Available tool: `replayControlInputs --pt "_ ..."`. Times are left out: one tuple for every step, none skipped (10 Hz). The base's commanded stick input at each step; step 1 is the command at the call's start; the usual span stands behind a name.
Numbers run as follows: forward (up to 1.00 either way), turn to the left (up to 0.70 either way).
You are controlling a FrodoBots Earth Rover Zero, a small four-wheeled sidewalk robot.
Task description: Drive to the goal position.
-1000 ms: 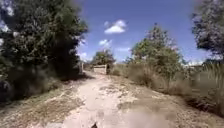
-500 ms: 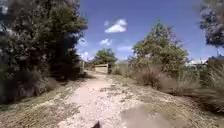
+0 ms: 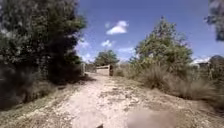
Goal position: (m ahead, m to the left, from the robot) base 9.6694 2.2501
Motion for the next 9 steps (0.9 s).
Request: replayControlInputs --pt "0.70 0.00" --pt "0.70 0.00" --pt "0.70 0.00" --pt "0.70 0.00" --pt "0.70 0.00" --pt "0.70 0.00" --pt "0.70 0.00" --pt "0.70 0.00" --pt "0.70 0.00"
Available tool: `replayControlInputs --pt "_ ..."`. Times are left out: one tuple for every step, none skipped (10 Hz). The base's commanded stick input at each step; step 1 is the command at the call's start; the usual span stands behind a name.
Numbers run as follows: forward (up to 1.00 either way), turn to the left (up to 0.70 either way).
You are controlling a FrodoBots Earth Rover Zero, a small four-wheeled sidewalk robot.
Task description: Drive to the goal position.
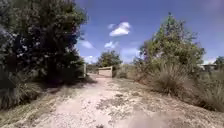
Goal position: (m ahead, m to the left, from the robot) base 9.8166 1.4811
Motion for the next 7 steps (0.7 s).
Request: replayControlInputs --pt "0.70 0.00" --pt "0.70 0.00" --pt "0.70 0.00" --pt "0.70 0.00" --pt "0.70 0.00" --pt "0.70 0.00" --pt "0.70 0.00"
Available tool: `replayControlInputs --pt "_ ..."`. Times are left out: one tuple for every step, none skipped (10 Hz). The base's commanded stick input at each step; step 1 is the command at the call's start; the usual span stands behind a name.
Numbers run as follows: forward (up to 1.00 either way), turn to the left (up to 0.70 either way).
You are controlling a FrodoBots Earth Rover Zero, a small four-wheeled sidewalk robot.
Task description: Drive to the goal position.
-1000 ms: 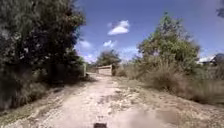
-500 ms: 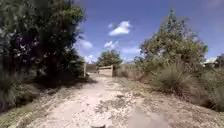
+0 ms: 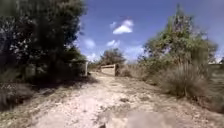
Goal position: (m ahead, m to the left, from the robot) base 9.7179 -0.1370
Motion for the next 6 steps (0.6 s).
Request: replayControlInputs --pt "0.70 0.00" --pt "0.70 0.00" --pt "0.70 0.00" --pt "0.70 0.00" --pt "0.70 0.00" --pt "0.70 0.00"
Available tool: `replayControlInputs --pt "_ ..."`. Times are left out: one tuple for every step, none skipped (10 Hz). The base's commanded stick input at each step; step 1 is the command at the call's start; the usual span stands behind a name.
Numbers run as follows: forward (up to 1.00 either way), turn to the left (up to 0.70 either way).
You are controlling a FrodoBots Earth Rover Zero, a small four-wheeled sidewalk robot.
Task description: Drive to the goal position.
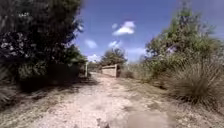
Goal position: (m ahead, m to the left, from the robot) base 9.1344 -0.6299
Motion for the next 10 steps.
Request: replayControlInputs --pt "0.70 0.00" --pt "0.70 0.00" --pt "0.70 0.00" --pt "0.70 0.00" --pt "0.70 0.00" --pt "0.70 0.00" --pt "0.70 0.00" --pt "0.70 0.00" --pt "0.70 0.00" --pt "0.70 0.00"
